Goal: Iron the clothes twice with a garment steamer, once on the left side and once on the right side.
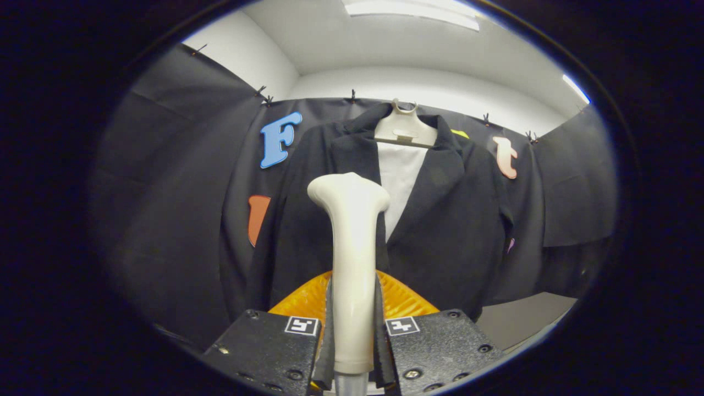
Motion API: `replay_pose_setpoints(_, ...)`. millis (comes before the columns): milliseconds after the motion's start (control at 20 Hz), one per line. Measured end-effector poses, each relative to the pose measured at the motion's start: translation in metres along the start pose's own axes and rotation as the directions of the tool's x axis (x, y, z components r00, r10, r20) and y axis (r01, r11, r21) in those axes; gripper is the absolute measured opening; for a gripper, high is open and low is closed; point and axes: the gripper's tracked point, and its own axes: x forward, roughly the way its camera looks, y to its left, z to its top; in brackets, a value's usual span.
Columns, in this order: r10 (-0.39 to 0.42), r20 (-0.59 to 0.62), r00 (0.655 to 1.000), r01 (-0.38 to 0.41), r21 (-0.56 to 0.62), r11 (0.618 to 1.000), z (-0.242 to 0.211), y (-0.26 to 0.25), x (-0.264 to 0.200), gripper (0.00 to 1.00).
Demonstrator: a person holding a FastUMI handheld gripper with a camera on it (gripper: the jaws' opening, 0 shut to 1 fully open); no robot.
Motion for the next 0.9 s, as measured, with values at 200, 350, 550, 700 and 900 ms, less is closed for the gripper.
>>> replay_pose_setpoints(200,-0.007,-0.06,0.998,0.007,-0.005,1.0,-0.038,0.002,-0.019,0.31)
replay_pose_setpoints(350,0.003,-0.078,0.997,-0.004,-0.019,1.0,-0.057,0.007,-0.032,0.31)
replay_pose_setpoints(550,0.033,-0.145,0.989,-0.038,-0.032,0.999,-0.097,0.017,-0.053,0.31)
replay_pose_setpoints(700,0.054,-0.257,0.965,-0.062,-0.025,0.998,-0.141,0.021,-0.064,0.31)
replay_pose_setpoints(900,0.075,-0.329,0.941,-0.099,-0.057,0.993,-0.182,0.026,-0.088,0.31)
